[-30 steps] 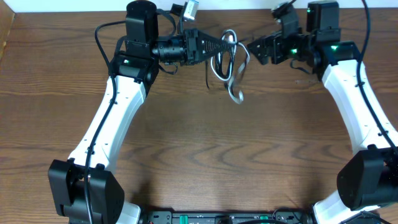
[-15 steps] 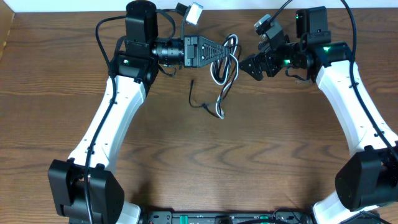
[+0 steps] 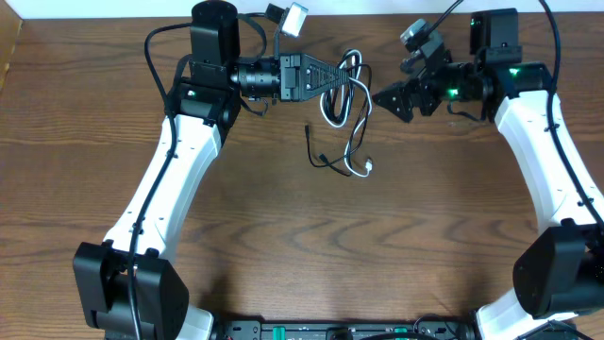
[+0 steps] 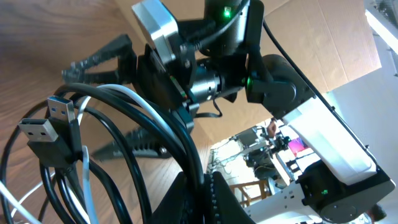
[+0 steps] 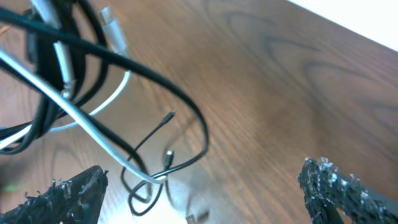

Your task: Untangle cables

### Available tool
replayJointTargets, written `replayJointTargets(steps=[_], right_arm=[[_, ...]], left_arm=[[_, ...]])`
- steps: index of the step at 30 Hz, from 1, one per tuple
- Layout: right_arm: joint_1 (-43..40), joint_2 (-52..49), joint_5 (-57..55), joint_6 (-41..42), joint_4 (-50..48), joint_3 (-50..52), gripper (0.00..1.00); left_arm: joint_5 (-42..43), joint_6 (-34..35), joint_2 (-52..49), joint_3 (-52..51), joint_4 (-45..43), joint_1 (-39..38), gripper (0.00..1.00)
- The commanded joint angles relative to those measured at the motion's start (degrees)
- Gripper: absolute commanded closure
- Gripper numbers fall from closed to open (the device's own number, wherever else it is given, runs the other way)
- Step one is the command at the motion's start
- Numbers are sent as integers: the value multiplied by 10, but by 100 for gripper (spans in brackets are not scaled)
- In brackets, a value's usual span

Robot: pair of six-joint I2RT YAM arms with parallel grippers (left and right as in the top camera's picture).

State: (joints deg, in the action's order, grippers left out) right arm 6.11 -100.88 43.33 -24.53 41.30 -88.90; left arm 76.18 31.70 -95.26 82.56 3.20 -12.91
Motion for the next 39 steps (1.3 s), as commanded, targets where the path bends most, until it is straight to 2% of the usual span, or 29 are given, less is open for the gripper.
replayJointTargets(steps=[1,8,11,16,19,27,30,34,39], right_arm=[[16,1,21,-41,19,-6,5],[40,-14,18,-51,11,-2,8],[54,-37,12,-50,-30,-2,11],[70,-80,-57,3,-129,-2,13],[67,-81,-66,25,-167,-2,24],[27,-25,-62,113,-191,-2,92],[16,2,-61,135,-184,-2,99],[14,37,-61,147,-158,-2,99],[14,52,-77,165,-117,-2,99]], left_arm=[[2,-1,2,2,-2,0,93],[-1,21,2,2,-2,0,93],[-1,31,2,2,6,0,93],[-1,31,2,2,31,0,92],[-1,31,2,2,41,0,93],[-23,30,2,2,41,0,93],[-49,28,2,2,41,0,93],[-108,27,2,2,57,0,92],[-259,9,2,2,148,0,93]])
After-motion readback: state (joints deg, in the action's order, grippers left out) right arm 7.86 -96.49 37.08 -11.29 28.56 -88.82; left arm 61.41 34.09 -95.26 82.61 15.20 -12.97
